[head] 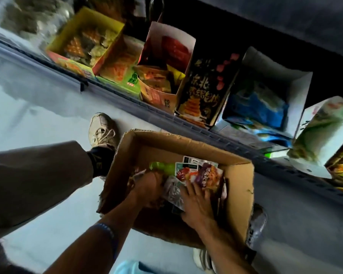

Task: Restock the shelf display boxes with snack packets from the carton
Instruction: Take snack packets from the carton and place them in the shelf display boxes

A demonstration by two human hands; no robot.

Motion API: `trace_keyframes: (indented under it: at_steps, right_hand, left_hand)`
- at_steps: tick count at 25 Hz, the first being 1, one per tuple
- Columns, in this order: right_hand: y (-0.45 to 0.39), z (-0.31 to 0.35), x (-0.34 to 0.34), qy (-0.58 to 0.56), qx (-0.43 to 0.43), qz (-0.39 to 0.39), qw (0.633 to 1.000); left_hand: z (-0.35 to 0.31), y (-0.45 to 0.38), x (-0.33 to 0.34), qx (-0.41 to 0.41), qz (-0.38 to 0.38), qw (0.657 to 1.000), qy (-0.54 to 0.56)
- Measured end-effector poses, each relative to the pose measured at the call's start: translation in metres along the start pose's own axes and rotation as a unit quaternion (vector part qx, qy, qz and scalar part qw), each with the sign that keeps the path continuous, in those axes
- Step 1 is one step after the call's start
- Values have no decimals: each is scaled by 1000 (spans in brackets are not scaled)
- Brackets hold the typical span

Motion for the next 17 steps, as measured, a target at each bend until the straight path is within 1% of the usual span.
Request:
trace_keyframes:
  at_steps: [1,3,4,6,9,11,13,15,16,17]
  right_hand:
    - [-3,2,5,37,6,-9,999]
    - [-7,3,13,91,25,-14,995]
    - [-9,2,12,79,29,-17,996]
    - [-11,-5,5,-6,34,-15,999]
    - [-2,-27,-16,-99,45,-2,994]
    - [6,-48,-19,-157,68,6,985]
    - [11,-63,-21,-216,92,-7,972]
    - [15,-65,-22,-219,84,-10,972]
    - [17,-63,-21,-213,75,-13,974]
    - [20,-61,-22,-210,69,-18,975]
  left_hand:
    - [-3,-10,-3,27,-30,999,-12]
    - [-15,-34,-2,95,-46,994,-34]
    - [-27,-42,-2,120,-33,991,-42]
    - [-48,-62,4,153,-19,988,-29]
    - [-58,-81,14,140,-1,990,9]
    - [-60,-84,20,127,18,992,16]
    - [-64,-85,24,141,32,989,3]
    - [-72,-83,26,164,51,985,-9]
    - [-73,-83,27,157,56,986,-8]
    - [-72,-84,25,143,45,989,7]
Point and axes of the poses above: each hand's wrist, its own y-axis away from the middle knuckle, its own x-axis out of the palm, z = x × y, the point moved 7 cm from there along -y, towards the middle knuckle, and after that the axes turned 9 degrees about x, right-handed, at the moved point
